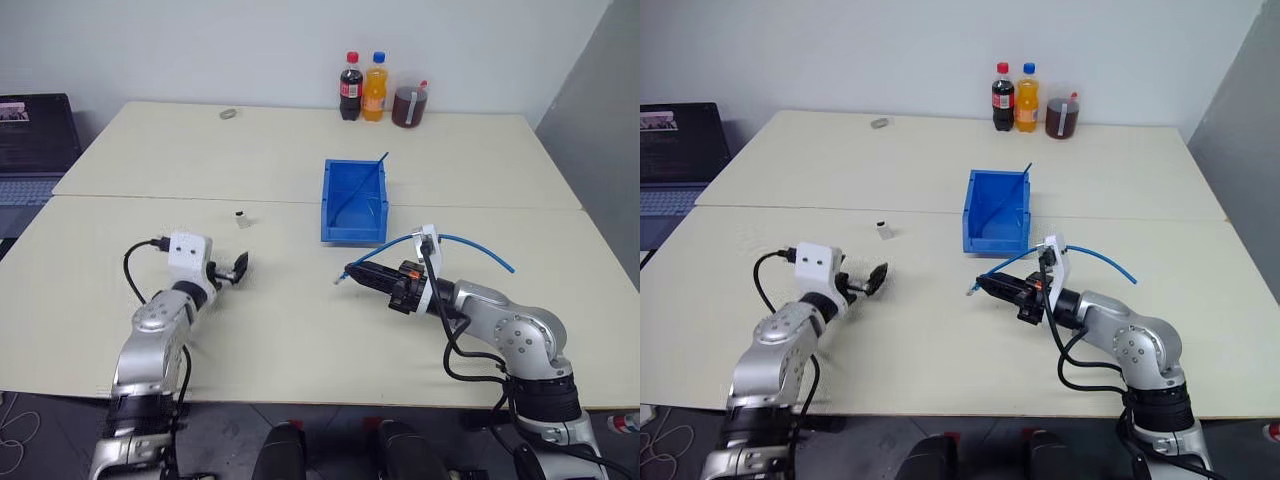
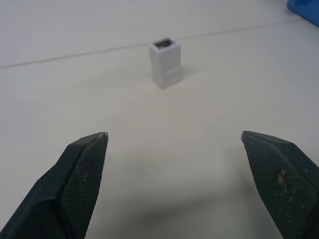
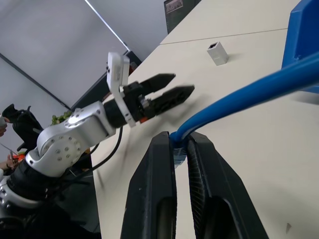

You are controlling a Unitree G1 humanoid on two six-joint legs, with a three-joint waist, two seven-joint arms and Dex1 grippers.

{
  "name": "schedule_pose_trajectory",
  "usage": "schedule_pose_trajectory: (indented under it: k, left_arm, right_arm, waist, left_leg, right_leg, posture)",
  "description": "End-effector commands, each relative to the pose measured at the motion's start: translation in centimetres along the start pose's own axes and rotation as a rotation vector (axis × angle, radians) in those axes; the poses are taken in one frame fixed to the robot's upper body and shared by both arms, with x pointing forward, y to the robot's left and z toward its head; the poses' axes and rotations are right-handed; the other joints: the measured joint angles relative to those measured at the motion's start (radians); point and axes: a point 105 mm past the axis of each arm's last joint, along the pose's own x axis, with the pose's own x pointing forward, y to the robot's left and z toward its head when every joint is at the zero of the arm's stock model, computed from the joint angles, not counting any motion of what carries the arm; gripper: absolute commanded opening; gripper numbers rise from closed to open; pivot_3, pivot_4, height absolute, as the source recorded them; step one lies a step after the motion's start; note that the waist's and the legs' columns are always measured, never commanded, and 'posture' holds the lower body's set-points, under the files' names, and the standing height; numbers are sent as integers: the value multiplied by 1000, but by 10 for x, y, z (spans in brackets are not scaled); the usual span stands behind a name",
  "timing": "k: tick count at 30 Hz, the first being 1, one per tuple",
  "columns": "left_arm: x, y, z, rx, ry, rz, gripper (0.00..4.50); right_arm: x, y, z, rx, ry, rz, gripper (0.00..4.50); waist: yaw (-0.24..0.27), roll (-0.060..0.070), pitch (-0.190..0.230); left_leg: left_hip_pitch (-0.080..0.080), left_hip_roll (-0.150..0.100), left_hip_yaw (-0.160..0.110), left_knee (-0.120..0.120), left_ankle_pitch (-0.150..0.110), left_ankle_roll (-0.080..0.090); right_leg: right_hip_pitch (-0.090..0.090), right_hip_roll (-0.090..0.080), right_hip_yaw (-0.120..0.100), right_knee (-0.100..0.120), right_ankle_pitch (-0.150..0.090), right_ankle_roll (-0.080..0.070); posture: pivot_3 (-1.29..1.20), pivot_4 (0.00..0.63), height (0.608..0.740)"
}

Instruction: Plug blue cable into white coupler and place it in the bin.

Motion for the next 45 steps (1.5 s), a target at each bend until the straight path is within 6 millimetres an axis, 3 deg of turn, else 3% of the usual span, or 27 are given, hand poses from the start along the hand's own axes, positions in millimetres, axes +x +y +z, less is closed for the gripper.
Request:
schedule_pose_trajectory:
  k: [1,6,13,29,45]
  left_arm:
    - [18,1,3,-54,44,66,4500]
    - [41,-13,0,-96,131,63,4500]
    - [63,-14,1,-94,168,125,4500]
    - [75,-18,3,-140,151,169,4500]
    - [80,-19,2,-167,138,183,1443]
  right_arm:
    - [1,8,13,-60,-33,30,56]
    - [2,9,15,-65,-37,30,56]
    - [2,10,16,-70,-41,29,56]
    - [0,11,14,-78,-35,20,55]
    - [0,11,11,-83,-21,20,54]
  waist:
    - [0,0,0]
    - [-3,0,0]
    - [0,0,0]
    - [0,0,0]
    - [0,0,0]
  left_leg:
    - [0,0,0,0,0,0]
    - [-1,0,0,0,0,0]
    - [-1,-1,-2,1,0,0]
    - [-1,-1,-2,1,0,0]
    - [-1,-1,-2,1,0,0]
  right_leg:
    - [0,0,0,0,0,0]
    - [0,0,0,0,0,0]
    - [0,0,-2,0,0,0]
    - [0,0,-2,0,1,0]
    - [0,0,-2,0,1,0]
  posture:
    - [0,150,740]
    - [0,150,740]
    - [0,150,740]
    - [0,150,740]
    - [0,150,740]
